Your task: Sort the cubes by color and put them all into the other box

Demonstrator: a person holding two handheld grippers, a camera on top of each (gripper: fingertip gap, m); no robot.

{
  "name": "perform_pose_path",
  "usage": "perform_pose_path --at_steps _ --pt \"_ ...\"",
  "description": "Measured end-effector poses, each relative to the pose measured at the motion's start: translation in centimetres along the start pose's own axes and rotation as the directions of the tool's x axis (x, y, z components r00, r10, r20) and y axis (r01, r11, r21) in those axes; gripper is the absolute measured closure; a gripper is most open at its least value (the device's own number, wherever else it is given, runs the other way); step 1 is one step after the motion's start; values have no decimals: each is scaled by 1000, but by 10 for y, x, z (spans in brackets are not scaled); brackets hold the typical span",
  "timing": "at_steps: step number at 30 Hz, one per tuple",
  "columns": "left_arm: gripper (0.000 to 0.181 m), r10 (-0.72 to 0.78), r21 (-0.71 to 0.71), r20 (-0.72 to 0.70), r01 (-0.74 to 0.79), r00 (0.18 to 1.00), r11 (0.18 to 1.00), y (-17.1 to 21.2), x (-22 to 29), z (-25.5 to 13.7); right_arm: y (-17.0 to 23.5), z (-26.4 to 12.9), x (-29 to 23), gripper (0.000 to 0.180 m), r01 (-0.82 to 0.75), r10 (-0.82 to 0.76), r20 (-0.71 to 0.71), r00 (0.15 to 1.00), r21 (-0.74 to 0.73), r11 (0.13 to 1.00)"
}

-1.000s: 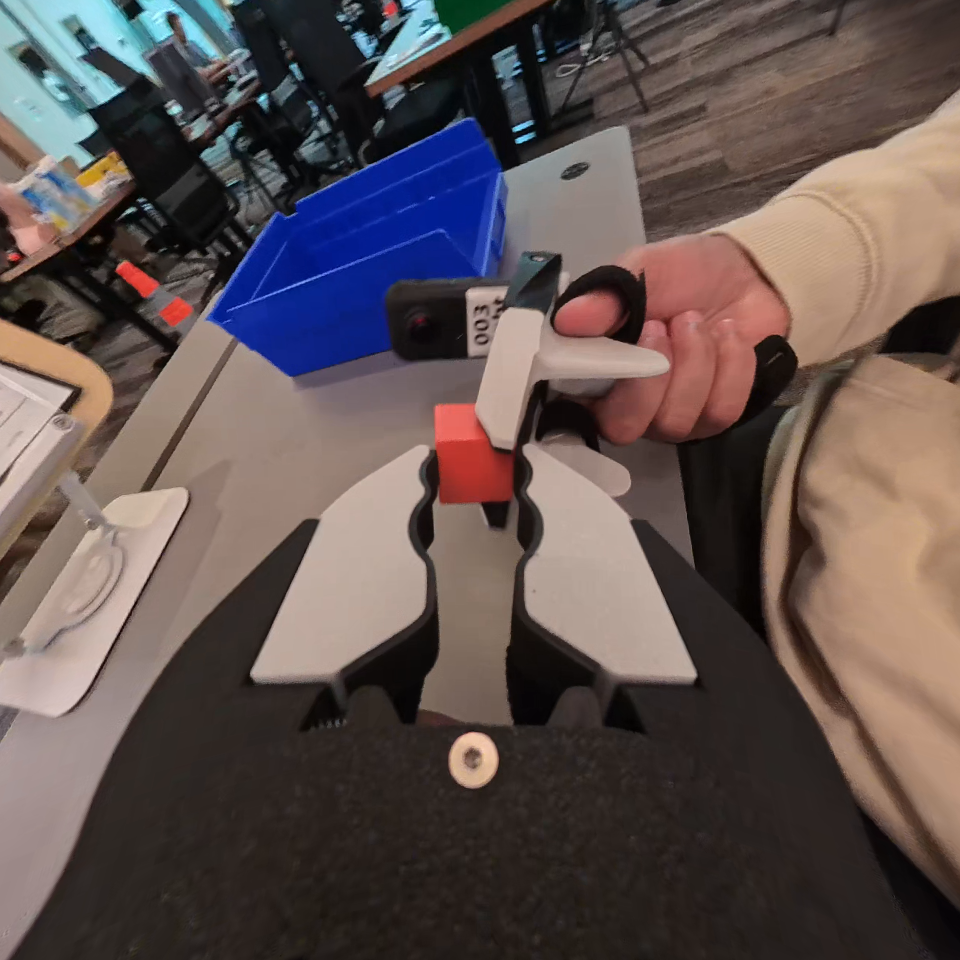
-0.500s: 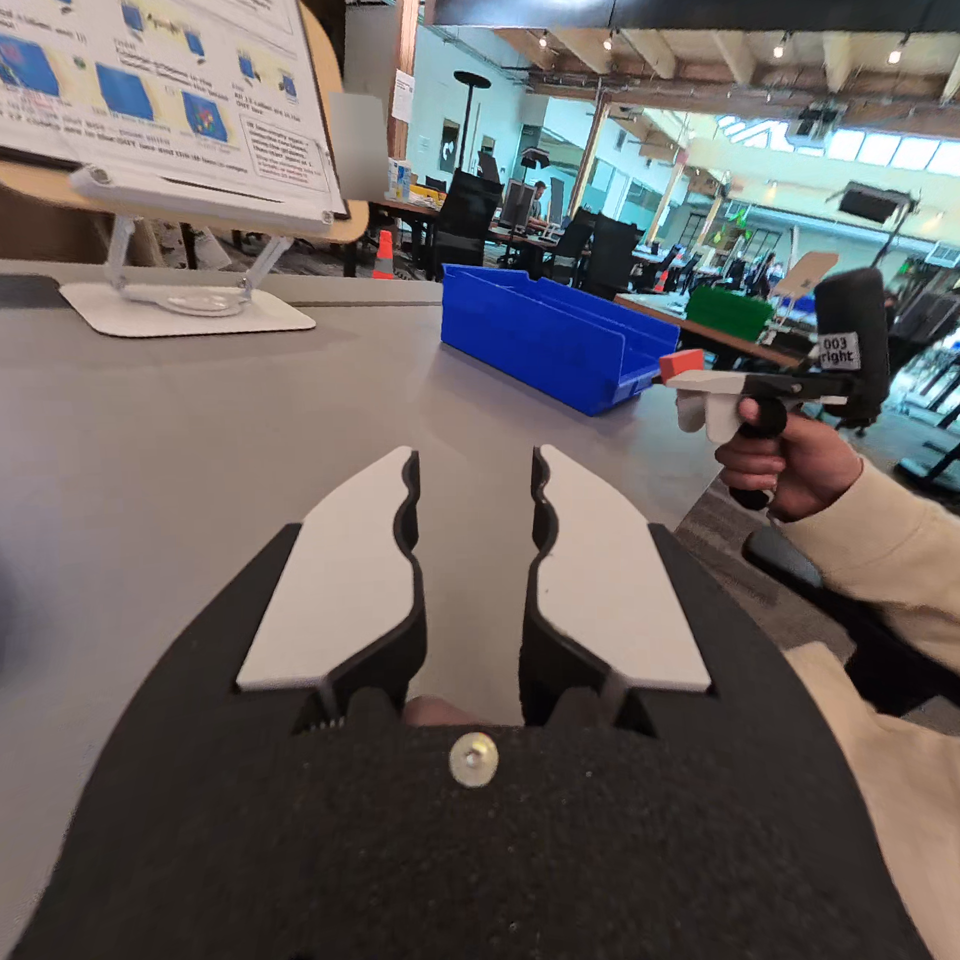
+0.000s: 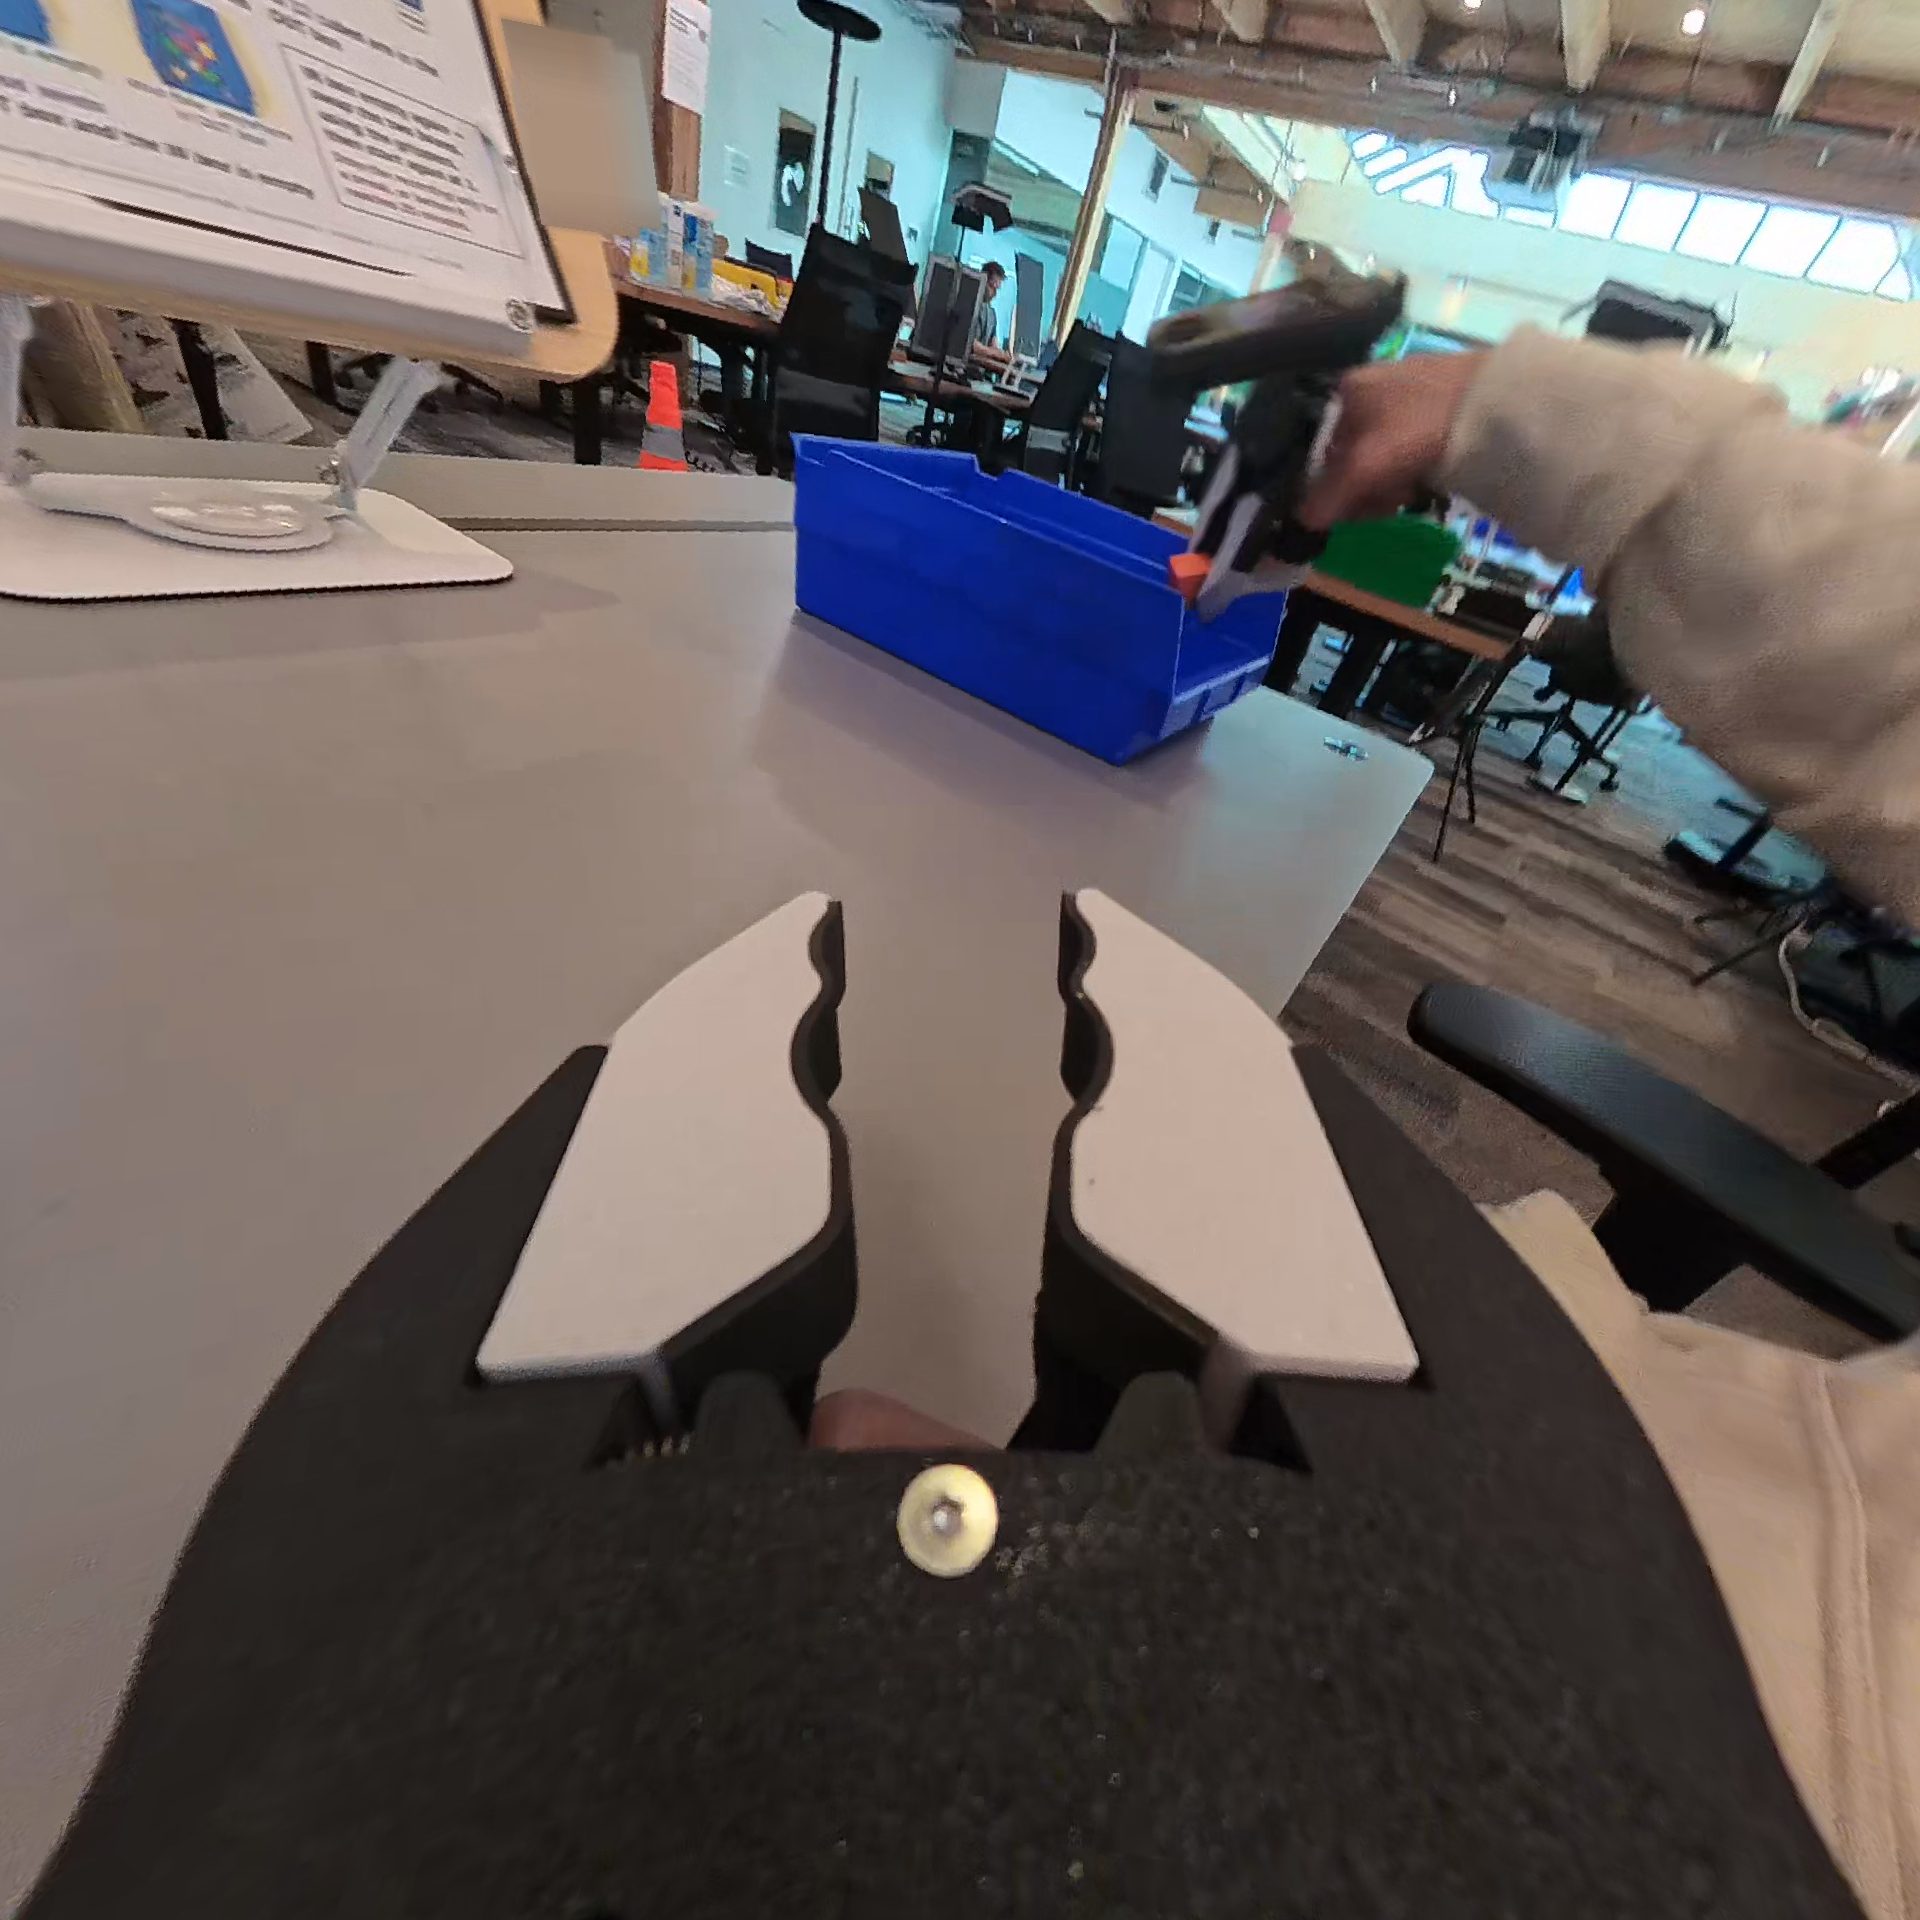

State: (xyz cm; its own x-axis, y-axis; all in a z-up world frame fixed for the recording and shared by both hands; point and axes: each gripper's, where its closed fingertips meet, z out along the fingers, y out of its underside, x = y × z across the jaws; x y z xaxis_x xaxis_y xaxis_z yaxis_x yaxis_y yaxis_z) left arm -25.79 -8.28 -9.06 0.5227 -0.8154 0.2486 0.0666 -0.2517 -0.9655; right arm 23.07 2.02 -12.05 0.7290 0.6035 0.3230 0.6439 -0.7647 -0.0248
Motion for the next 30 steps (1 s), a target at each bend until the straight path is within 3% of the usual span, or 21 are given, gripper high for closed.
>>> perform_pose_path --at_steps 3,6,10,18,22,25,28,30 --pt "142 66 -30 15 -65 998 997 8 6 5 12 20 3 150 143 -130 63 990 -341 929" --pt "142 68 -55 -18 -69 998 996 14 14 6 9 34 -2 150 160 -101 150 984 -463 872" --pt "142 69 -46 -6 -69 998 997 13 10 0 17 50 -7 150 128 -11 226 974 -511 850" --pt "141 64 -81 -36 -67 997 995 18 15 6 23 64 -14 149 129 -27 229 973 -445 886" --pt "140 94 -98 -31 -97 995 990 23 19 9 19 45 -12 137 113 -33 220 975 -359 927" --pt "140 92 -106 -25 -94 995 990 25 18 9 5 -2 4 135 78 -66 64 996 -196 978" --pt "141 89 -92 16 -87 996 992 21 9 6 -31 -68 -20 133 30 -25 -27 999 221 975" --pt "141 80 -80 83 -74 993 994 17 -3 4 -67 -111 -64 131 -25 31 -1 1000 576 817"
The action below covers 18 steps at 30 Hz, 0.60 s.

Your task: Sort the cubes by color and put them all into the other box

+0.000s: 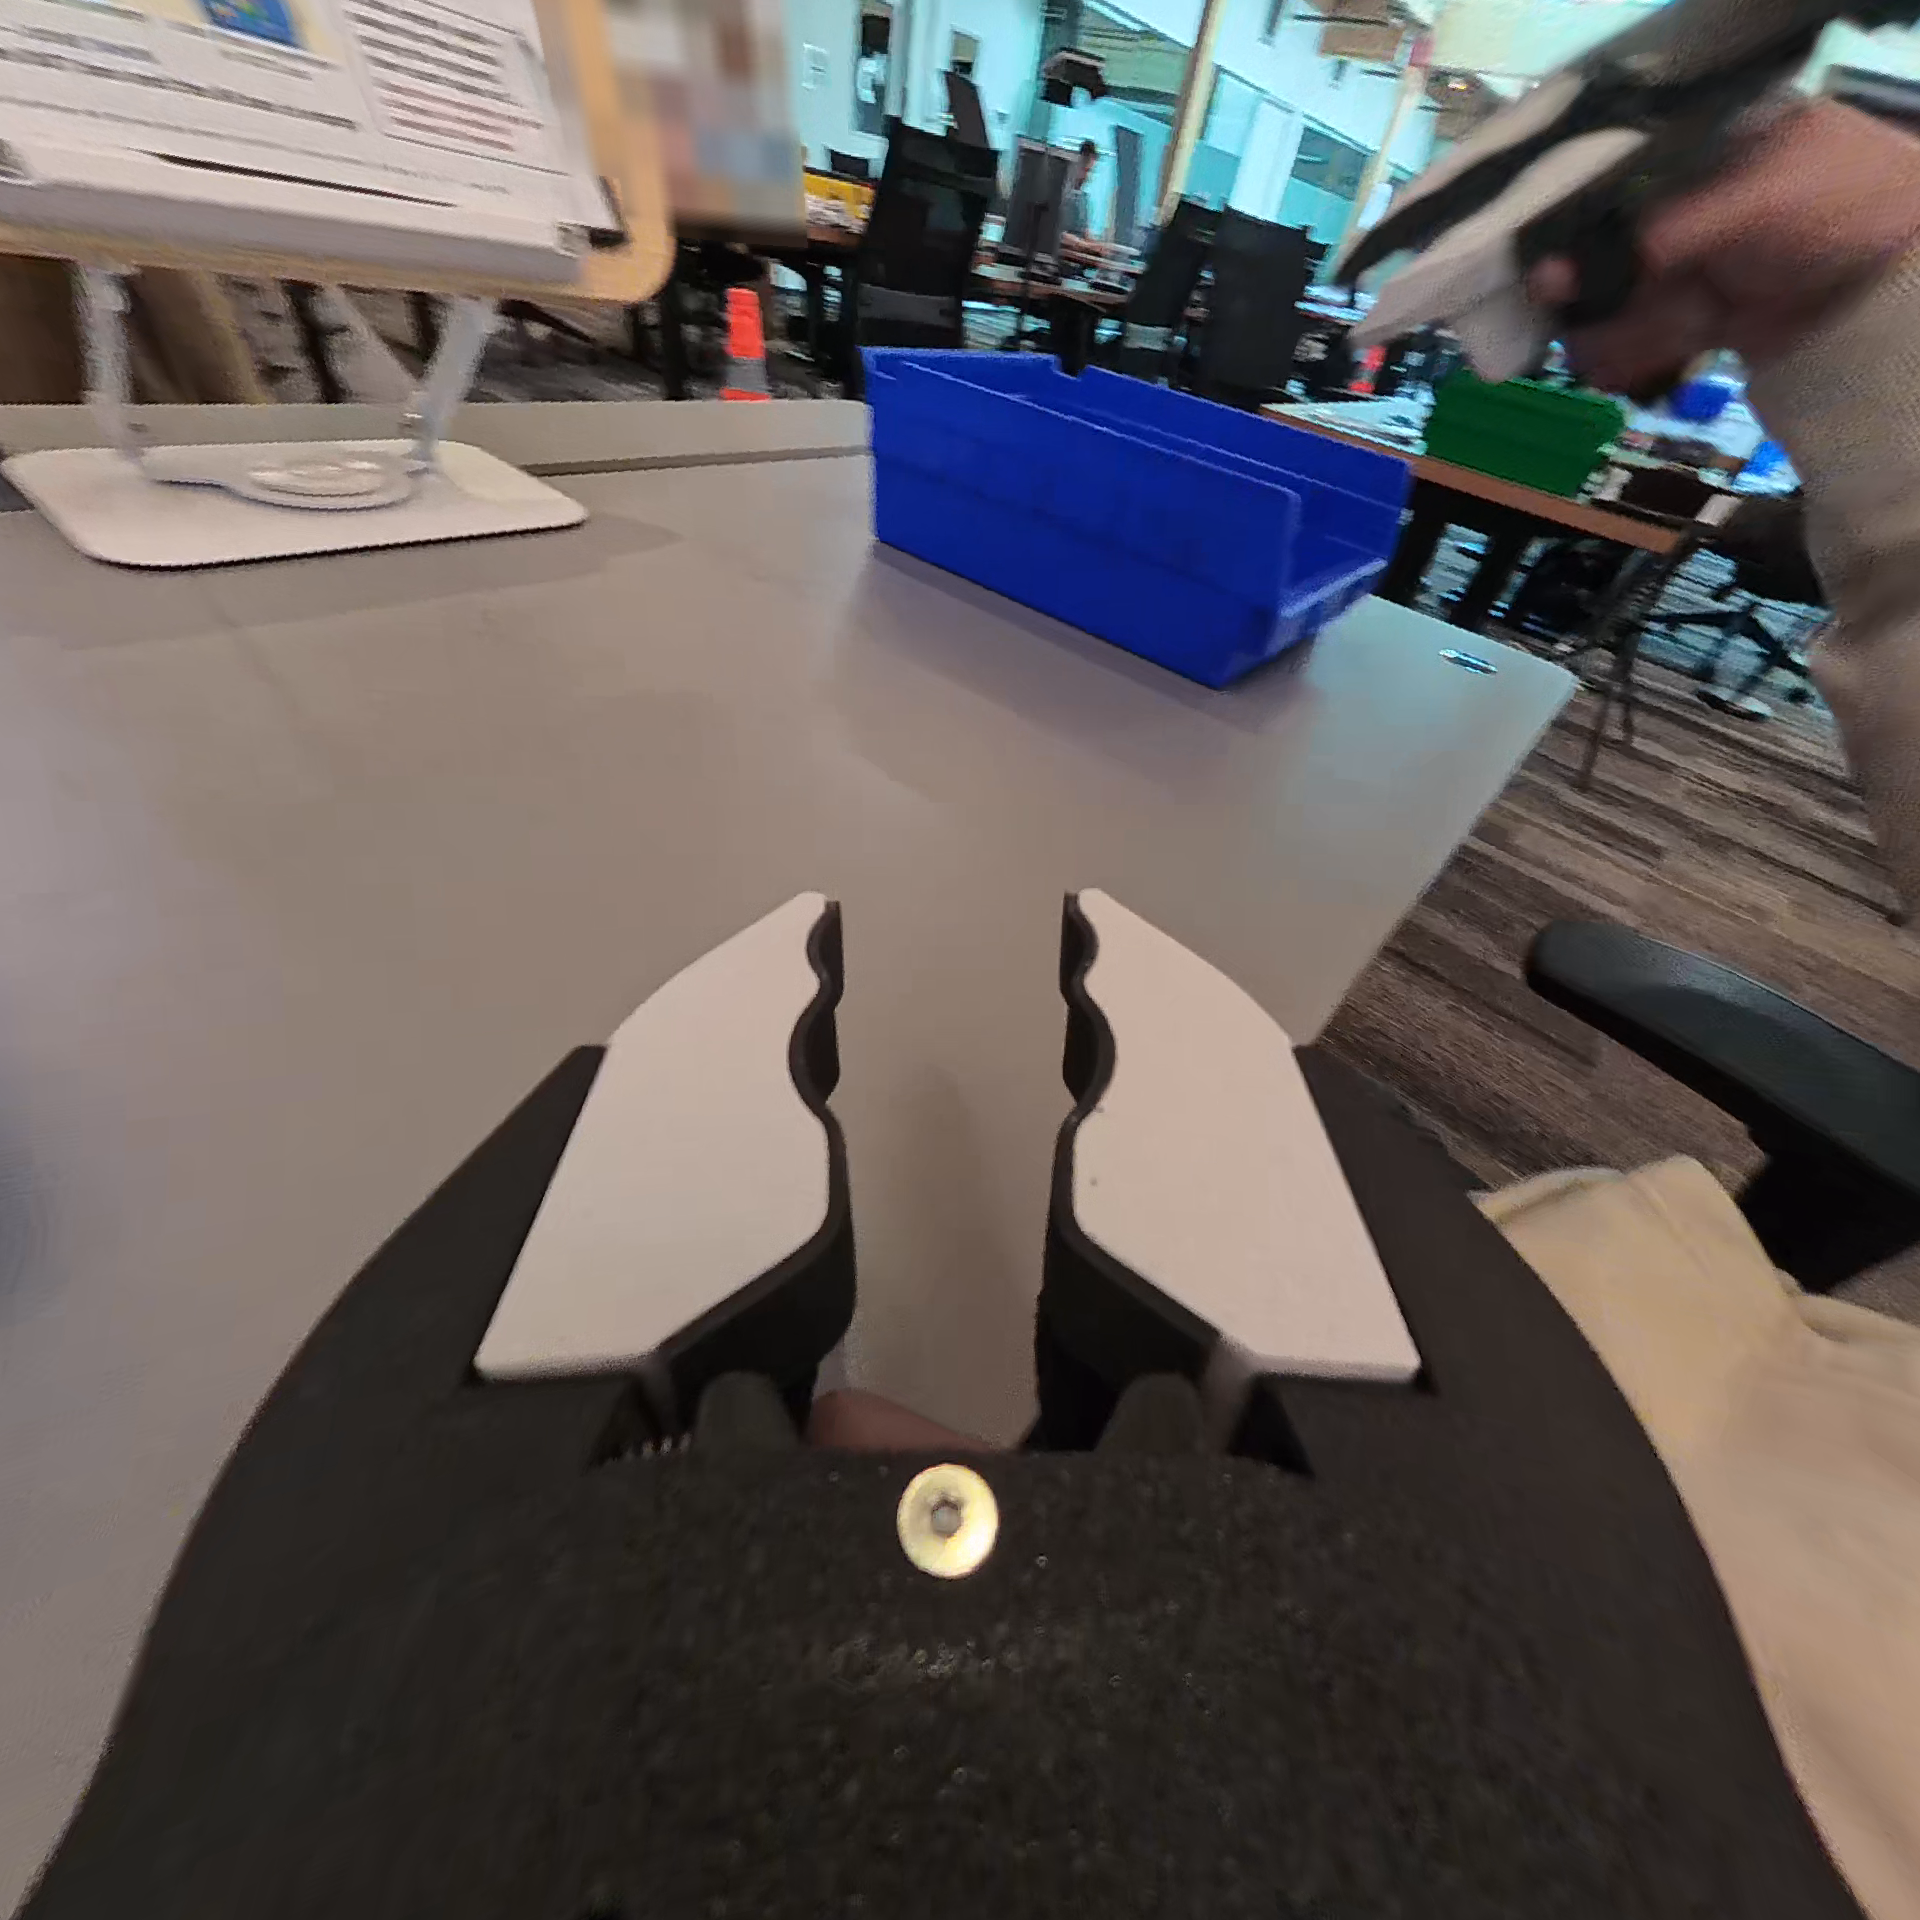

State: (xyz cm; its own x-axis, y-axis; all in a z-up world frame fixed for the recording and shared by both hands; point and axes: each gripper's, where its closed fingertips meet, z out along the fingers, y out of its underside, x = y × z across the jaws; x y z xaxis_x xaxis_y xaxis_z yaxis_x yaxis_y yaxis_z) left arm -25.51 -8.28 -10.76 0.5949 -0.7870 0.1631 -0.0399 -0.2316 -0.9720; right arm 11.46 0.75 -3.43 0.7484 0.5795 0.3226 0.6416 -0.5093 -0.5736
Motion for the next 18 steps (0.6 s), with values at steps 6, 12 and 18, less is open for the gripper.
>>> perform_pose_path --at_steps 6,12,18 --pt "141 1 -4 261 0 965 1000 0 -39 -12 -52 1 -159 136 -469 346 317 883 618 631" --pt "139 83 -58 383 -65 920 996 2 -51 -20 -21 31 -212 137 -344 308 170 936 632 695" --pt "138 60 -88 411 -26 910 996 0 -63 -26 -14 46 -215 139 -427 339 260 904 578 695"
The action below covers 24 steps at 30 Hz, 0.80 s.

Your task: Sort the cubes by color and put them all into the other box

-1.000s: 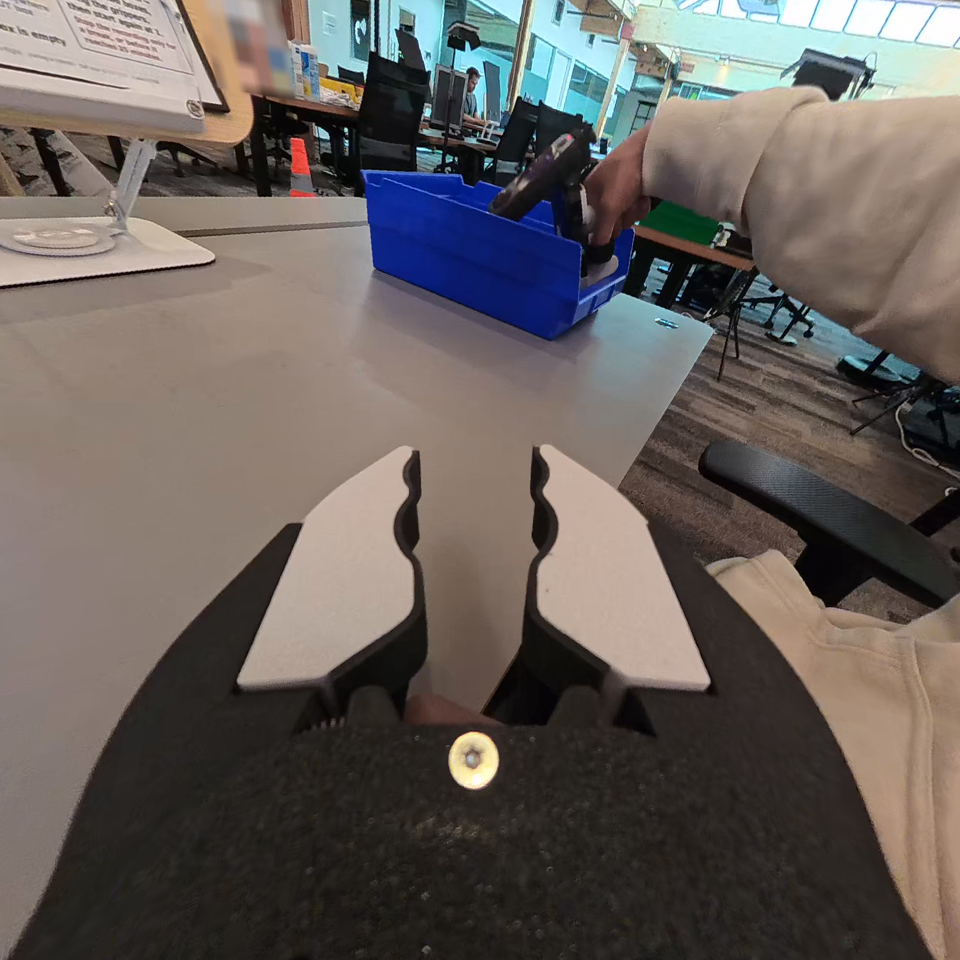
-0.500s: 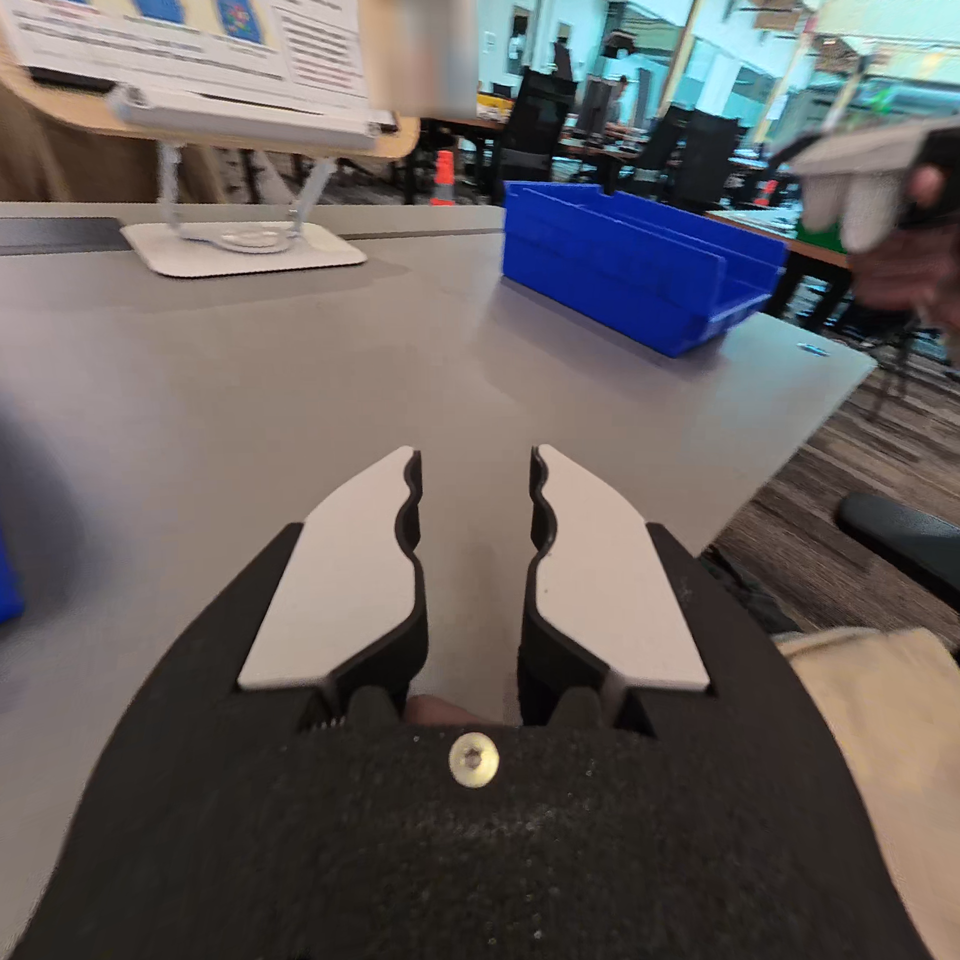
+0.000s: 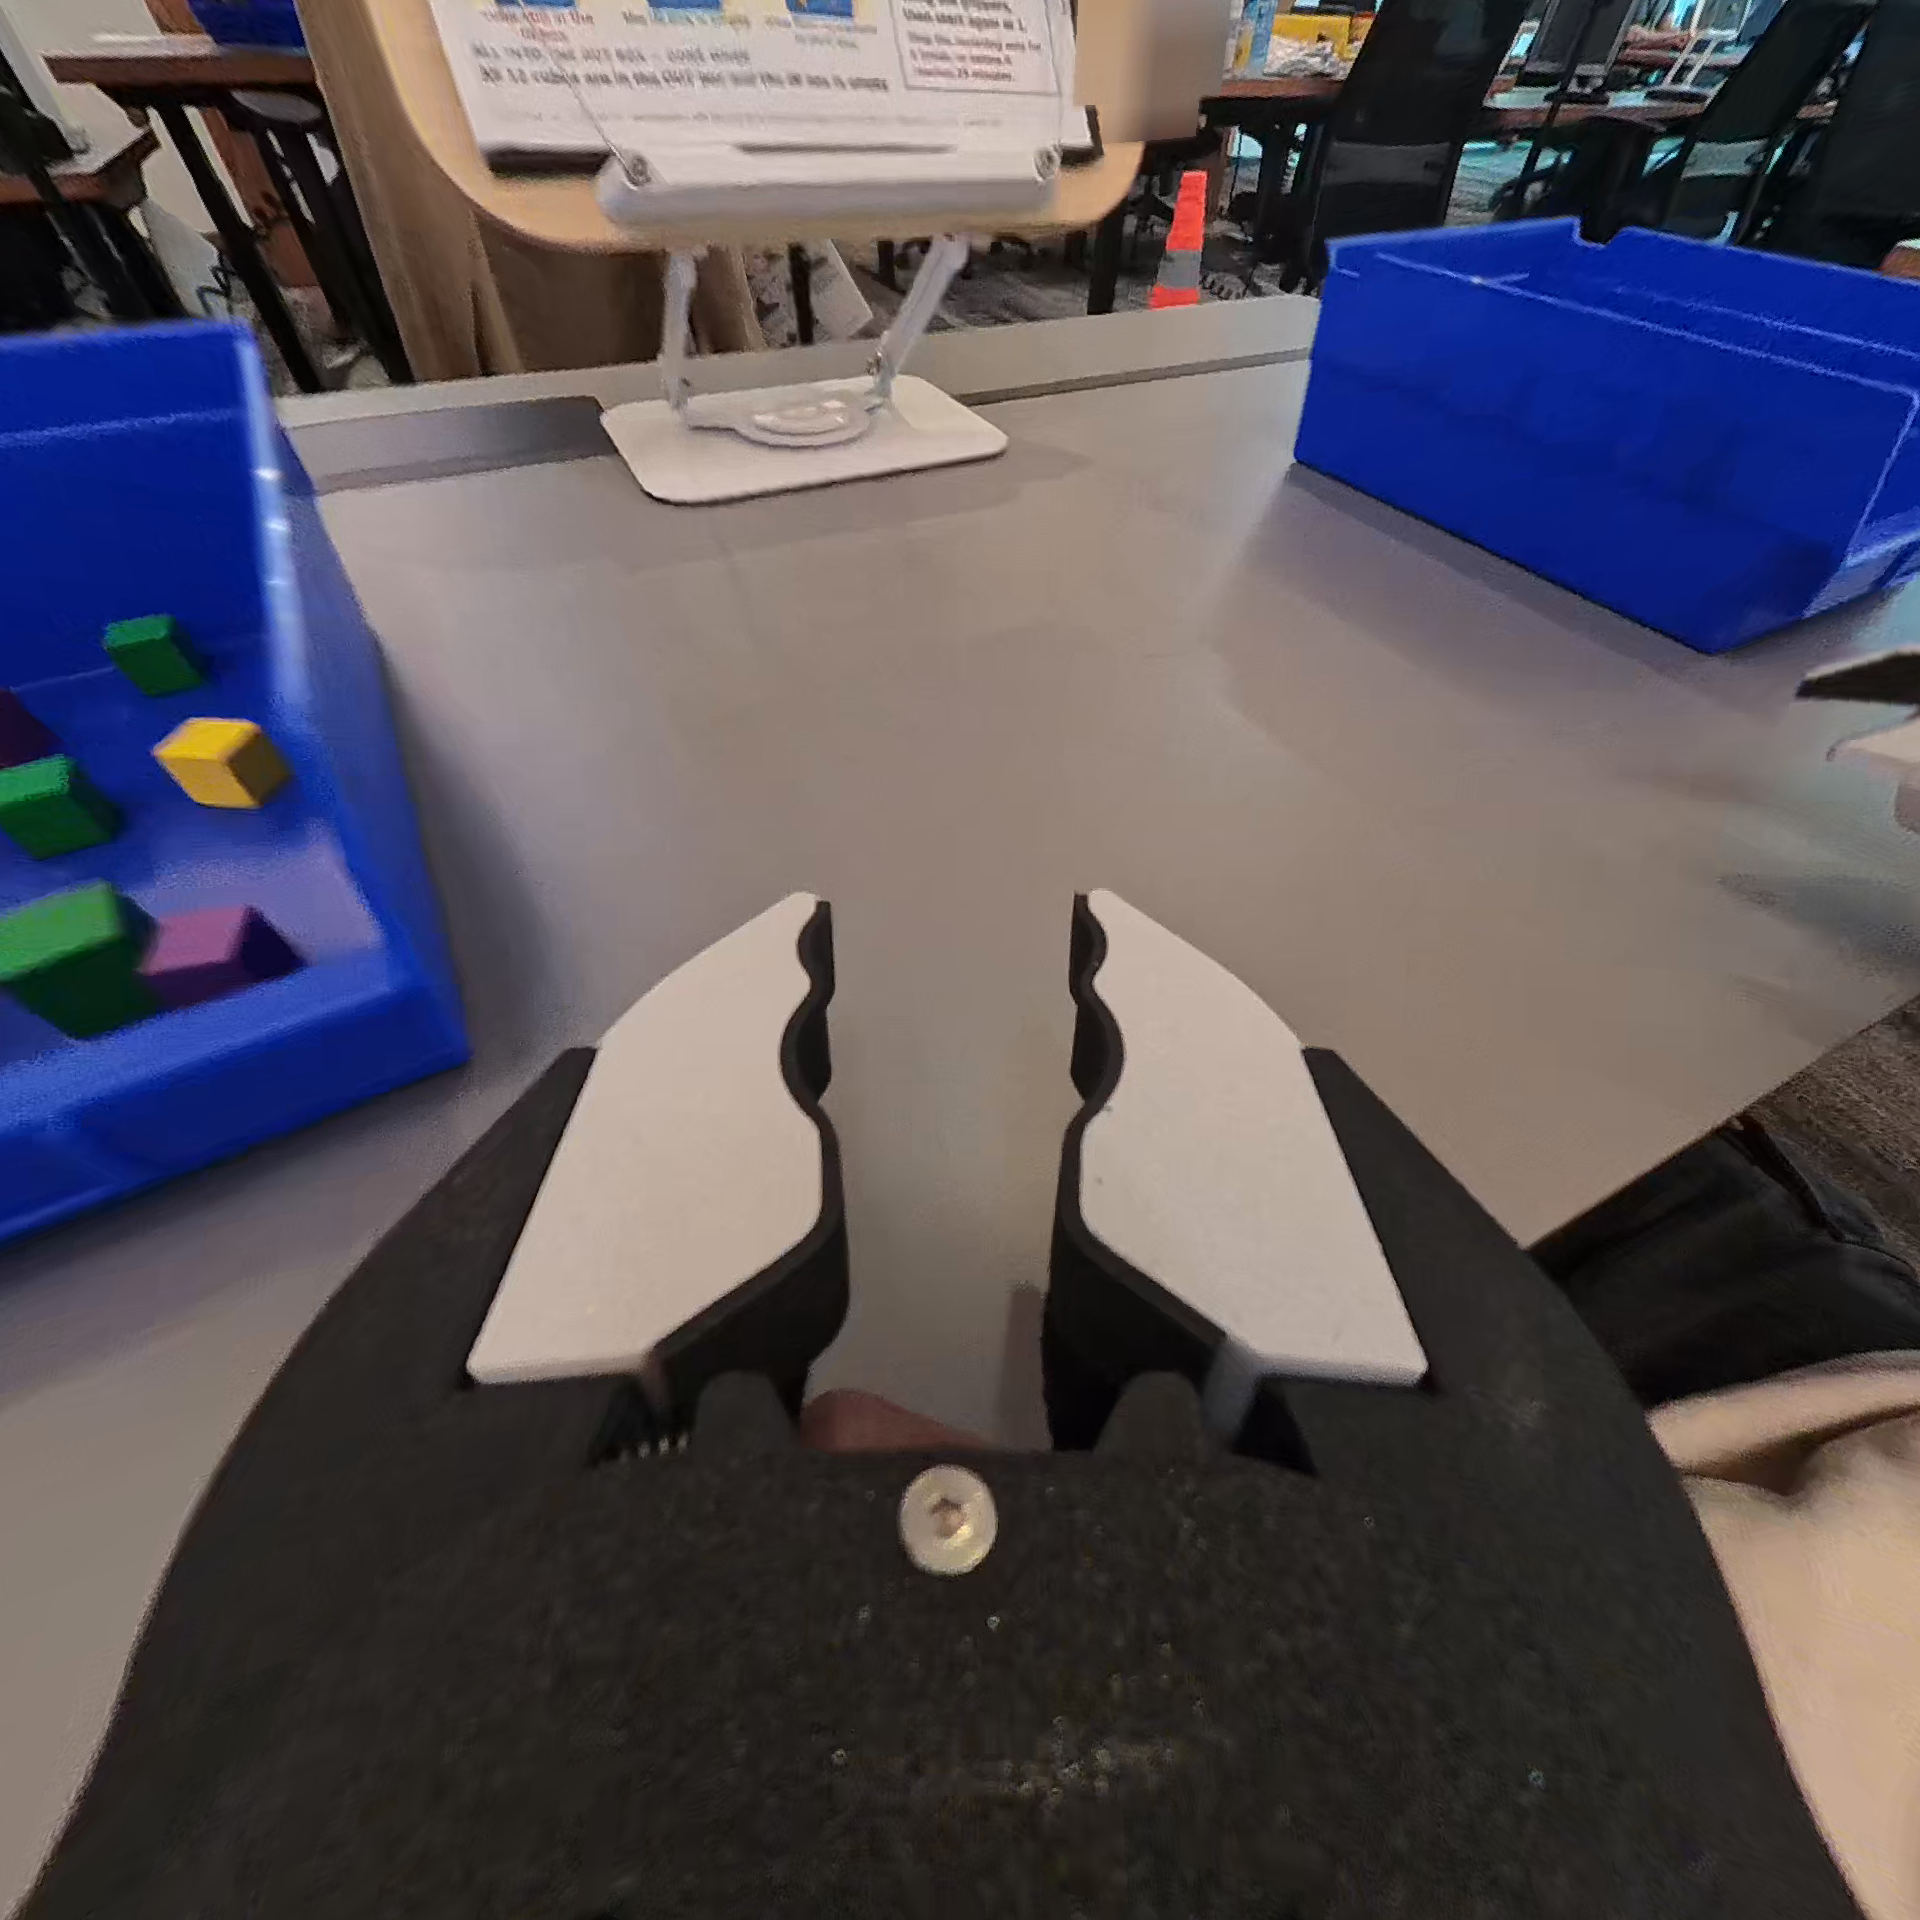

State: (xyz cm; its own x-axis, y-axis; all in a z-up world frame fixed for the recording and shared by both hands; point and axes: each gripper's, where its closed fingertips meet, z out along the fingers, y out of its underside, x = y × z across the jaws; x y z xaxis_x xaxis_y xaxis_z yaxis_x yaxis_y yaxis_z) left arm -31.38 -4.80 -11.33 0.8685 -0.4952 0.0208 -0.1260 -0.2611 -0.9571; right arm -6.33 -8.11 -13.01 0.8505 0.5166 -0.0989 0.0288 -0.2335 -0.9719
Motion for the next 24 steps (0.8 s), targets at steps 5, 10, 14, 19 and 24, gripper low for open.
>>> perform_pose_path --at_steps 5,10,14,19,24 --pt "142 97 -219 142 -65 985 974 -38 -94 -15 5 0 1 139 -18 19 20 1000 -24 1000" --pt "134 71 -532 274 89 959 842 -51 -223 23 8 5 -7 139 34 -32 35 999 -49 998" --pt "136 -102 -554 450 367 887 748 -33 -292 75 13 8 -14 139 86 -83 39 996 -73 994" --pt "136 -250 -528 589 600 768 601 0 -322 106 20 7 -18 140 183 -181 29 983 -97 978" --pt "135 -235 -486 680 667 695 565 17 -345 110 25 6 -22 141 321 -321 19 947 -117 940"
